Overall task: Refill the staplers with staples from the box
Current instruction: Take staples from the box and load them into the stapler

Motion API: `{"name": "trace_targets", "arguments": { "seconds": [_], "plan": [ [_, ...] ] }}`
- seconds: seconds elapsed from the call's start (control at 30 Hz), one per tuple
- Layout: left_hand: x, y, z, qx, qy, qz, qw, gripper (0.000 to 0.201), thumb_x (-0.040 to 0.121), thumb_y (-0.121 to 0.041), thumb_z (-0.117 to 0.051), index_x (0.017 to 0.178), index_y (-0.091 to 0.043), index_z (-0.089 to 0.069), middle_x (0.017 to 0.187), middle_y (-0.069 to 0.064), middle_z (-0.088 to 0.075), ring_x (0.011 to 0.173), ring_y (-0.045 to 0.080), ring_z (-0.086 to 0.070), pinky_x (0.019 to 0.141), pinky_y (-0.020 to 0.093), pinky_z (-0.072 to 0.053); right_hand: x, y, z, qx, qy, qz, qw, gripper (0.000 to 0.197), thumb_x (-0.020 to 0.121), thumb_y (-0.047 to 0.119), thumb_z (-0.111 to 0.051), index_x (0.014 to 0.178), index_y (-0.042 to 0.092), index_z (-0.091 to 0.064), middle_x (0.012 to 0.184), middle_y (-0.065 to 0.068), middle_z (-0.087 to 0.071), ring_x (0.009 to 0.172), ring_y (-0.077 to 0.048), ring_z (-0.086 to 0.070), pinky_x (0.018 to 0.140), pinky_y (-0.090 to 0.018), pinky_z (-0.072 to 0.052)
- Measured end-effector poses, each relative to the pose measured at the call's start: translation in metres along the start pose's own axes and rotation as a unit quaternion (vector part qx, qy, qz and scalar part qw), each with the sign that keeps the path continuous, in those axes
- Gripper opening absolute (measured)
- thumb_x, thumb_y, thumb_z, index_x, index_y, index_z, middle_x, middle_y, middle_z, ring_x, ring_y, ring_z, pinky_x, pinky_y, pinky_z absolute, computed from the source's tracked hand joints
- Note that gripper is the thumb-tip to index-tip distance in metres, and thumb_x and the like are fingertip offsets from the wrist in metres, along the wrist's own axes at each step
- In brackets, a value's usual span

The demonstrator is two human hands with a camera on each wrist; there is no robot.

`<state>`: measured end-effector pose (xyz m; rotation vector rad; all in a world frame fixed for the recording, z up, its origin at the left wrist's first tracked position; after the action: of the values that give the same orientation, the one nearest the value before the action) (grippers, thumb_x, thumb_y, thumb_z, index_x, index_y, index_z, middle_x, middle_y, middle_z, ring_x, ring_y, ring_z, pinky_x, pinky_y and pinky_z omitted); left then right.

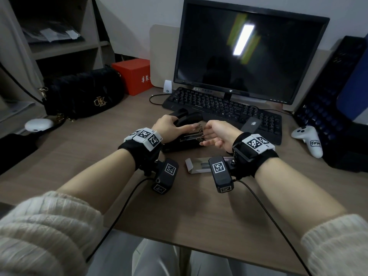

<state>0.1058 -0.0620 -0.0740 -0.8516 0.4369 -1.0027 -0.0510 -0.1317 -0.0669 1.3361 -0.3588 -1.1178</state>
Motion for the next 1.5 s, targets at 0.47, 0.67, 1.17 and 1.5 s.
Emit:
{"name": "trace_targets", "arguments": {
  "seconds": [0.47, 0.67, 1.17, 1.5],
  "plan": [
    [0.003, 0.001, 0.000, 0.026, -0.017, -0.008, 0.999, 0.049, 0.072, -0.071, -0.065, 0.081, -0.023, -0.065, 0.077, -0.004, -0.069, 0.072, 0.014, -0.066, 0.064, 0.028, -0.052, 0.003, 0.000, -0.003, -0.033, -0.026, 0.012, 0.999, 0.030, 0.093, 0.017, -0.036, 0.089, 0.005, -0.063, 0.076, -0.006, -0.065, 0.043, -0.020, -0.065, 0.029, -0.016, -0.018],
    [0.002, 0.002, 0.001, 0.030, -0.015, 0.001, 0.999, 0.056, 0.072, -0.073, -0.064, 0.091, -0.021, -0.069, 0.085, -0.002, -0.072, 0.081, 0.016, -0.068, 0.077, 0.036, -0.058, 0.002, -0.001, -0.005, -0.024, -0.015, -0.003, 1.000, 0.034, 0.095, 0.017, -0.033, 0.109, 0.000, -0.059, 0.084, -0.006, -0.063, 0.055, -0.024, -0.066, 0.029, -0.016, -0.017],
    [-0.014, -0.011, 0.000, 0.050, -0.023, -0.035, 0.998, 0.050, 0.074, -0.066, -0.068, 0.087, -0.018, -0.069, 0.081, -0.002, -0.070, 0.079, 0.014, -0.067, 0.076, 0.035, -0.056, -0.010, -0.009, -0.016, -0.045, 0.042, -0.022, 0.998, 0.041, 0.101, 0.039, -0.029, 0.129, 0.017, -0.049, 0.142, -0.002, -0.052, 0.069, -0.022, -0.070, 0.042, -0.019, -0.020],
    [-0.015, -0.036, -0.021, 0.088, 0.025, -0.082, 0.993, 0.030, 0.091, -0.047, -0.061, 0.091, -0.017, -0.057, 0.084, -0.009, -0.062, 0.080, 0.009, -0.058, 0.072, 0.025, -0.045, -0.010, -0.007, -0.003, -0.071, 0.012, 0.012, 0.997, 0.043, 0.102, 0.039, -0.030, 0.137, 0.017, -0.044, 0.130, -0.003, -0.058, 0.065, -0.018, -0.068, 0.037, -0.017, -0.020]
  ]
}}
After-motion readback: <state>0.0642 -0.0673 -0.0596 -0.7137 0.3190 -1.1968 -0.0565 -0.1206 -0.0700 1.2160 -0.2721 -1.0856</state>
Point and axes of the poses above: each hand's wrist, its own x-axis towards the middle knuckle, its own z-axis out of the back of the hand, y = z × x, the point moved 7 cm from there along x, towards the middle knuckle
